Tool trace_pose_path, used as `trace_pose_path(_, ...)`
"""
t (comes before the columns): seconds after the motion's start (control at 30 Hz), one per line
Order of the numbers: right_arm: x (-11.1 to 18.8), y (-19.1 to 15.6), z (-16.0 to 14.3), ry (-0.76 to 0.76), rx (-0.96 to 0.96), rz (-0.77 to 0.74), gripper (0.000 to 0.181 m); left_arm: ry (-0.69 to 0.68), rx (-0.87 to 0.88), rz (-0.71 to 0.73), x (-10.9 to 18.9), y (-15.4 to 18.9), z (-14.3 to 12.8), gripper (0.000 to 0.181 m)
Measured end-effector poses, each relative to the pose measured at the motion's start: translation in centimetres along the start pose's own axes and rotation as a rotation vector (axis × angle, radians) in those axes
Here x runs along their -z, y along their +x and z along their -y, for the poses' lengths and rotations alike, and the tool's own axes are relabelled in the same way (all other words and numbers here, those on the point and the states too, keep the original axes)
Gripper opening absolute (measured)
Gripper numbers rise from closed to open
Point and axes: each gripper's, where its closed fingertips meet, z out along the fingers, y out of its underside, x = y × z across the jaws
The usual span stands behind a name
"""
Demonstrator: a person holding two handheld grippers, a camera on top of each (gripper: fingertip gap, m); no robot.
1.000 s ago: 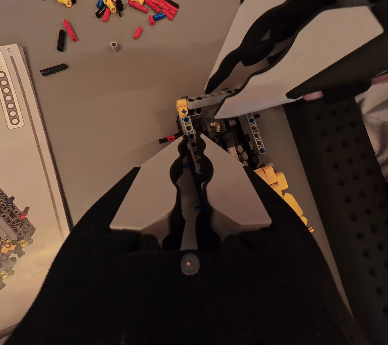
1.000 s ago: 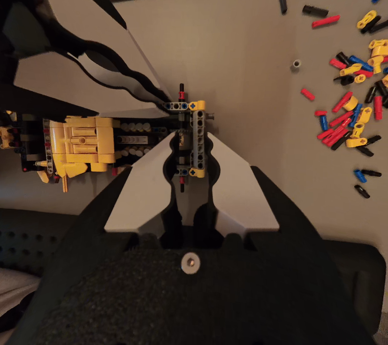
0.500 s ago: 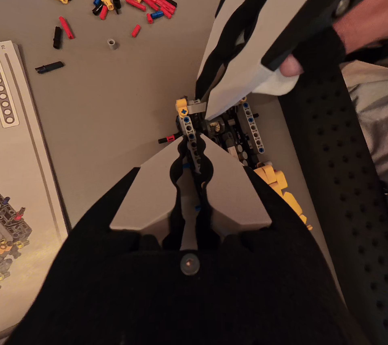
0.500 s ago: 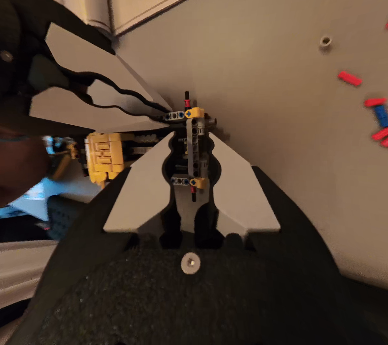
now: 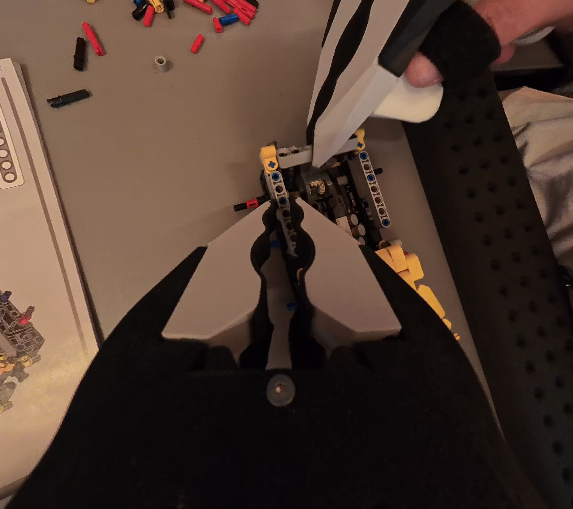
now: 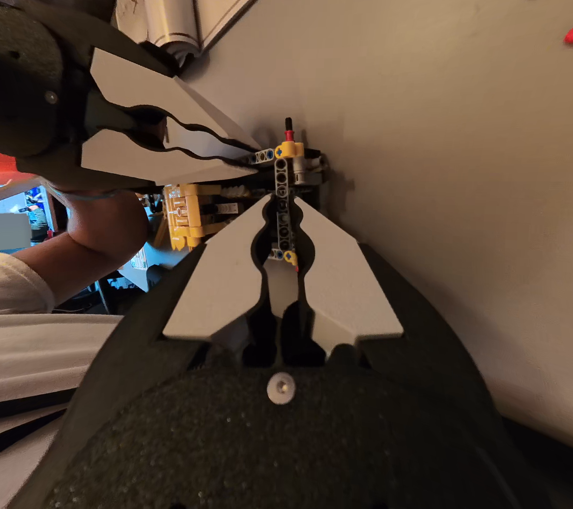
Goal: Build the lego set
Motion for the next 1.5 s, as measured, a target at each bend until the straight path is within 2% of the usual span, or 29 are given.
trace_pose_path(0.1, 0.9, -0.3, 0.4, 0.025, 0.059, -0.049, 0.006, 0.002, 0.003, -0.004, 0.0, 0.0, 0.0, 0.008)
trace_pose_path(0.23, 1.4, -0.2, 0.9, 0.052, 0.175, -0.218, 0.006, 0.002, 0.005, -0.004, 0.0, 0.0, 0.0, 0.008)
trace_pose_path(0.4, 0.2, 0.6, 0.2, -0.004, 0.203, -0.310, 0.007, -0.009, 0.001, 0.011, 0.0, -0.1, -0.1, 0.008)
trace_pose_path(0.7, 0.4, 0.8, 0.2, -0.055, 0.320, -0.537, 0.006, -0.013, -0.008, 0.028, 0.0, -0.1, 0.0, 0.008)
trace_pose_path(0.93, 0.5, 1.0, 0.3, -0.021, 0.355, -0.567, 0.006, 0.015, -0.017, 0.032, -0.1, -0.2, 0.4, 0.010)
trace_pose_path(1.0, 0.5, 1.0, 0.3, -0.016, 0.348, -0.550, 0.006, 0.069, -0.053, 0.053, 0.2, -0.5, 1.2, 0.026)
trace_pose_path(1.07, 0.5, 1.0, 0.3, -0.012, 0.348, -0.544, 0.006, 0.125, -0.154, 0.049, 0.6, -0.1, 2.0, 0.027)
trace_pose_path(1.2, 0.5, 1.0, 0.3, -0.011, 0.365, -0.549, 0.006, 0.189, -0.357, 0.079, 0.3, 0.6, 3.3, 0.018)
trace_pose_path(1.5, 0.5, 1.0, 0.3, -0.002, 0.383, -0.536, 0.006, 0.178, -0.335, -0.008, -0.8, 0.6, 3.1, 0.005)
